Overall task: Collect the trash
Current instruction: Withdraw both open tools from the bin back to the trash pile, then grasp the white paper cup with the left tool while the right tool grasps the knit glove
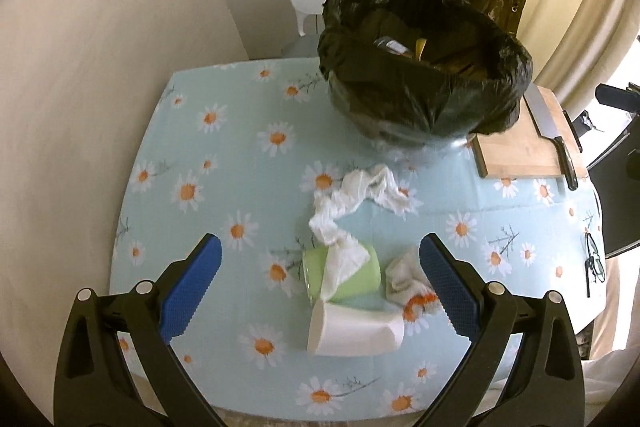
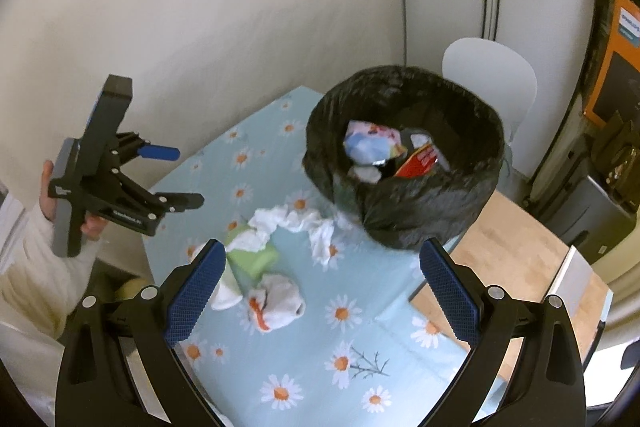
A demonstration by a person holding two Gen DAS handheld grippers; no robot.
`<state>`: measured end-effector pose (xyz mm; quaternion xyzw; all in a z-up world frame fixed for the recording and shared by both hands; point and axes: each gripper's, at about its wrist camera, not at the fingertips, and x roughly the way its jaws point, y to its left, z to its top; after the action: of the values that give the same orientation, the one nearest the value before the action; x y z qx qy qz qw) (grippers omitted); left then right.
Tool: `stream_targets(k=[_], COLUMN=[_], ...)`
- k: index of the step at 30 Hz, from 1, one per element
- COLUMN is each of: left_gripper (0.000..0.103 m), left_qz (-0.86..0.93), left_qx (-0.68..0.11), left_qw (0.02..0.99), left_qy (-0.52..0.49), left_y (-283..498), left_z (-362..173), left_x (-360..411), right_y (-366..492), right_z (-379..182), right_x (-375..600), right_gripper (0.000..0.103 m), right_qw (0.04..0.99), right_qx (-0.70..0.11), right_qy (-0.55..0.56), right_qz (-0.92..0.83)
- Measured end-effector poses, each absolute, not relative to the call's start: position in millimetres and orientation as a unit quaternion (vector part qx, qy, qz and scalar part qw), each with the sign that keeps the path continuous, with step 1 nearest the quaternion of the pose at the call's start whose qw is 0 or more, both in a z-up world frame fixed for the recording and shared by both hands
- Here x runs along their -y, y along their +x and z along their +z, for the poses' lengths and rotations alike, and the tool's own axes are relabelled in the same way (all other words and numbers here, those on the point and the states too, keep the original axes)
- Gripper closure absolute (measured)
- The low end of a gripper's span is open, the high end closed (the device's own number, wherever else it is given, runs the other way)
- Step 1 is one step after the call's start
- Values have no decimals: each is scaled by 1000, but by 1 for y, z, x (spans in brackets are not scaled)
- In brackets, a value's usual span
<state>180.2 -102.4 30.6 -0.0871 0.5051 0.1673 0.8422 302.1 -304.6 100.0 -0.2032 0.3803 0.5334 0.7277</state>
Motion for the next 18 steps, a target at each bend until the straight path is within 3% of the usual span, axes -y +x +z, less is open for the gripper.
stream_targets(k=[18], left_gripper=[6], left_qz=[179], left_qx=[-532], left_qw=[821], left_qy=[-103], left_y=[125], left_z=[-16], left_x=[130], right_y=[267], right_z=[49], right_x=[303], right_gripper=[10], right_qw=[682], right_qx=[-418], right_qy=[-244], right_qz=[549])
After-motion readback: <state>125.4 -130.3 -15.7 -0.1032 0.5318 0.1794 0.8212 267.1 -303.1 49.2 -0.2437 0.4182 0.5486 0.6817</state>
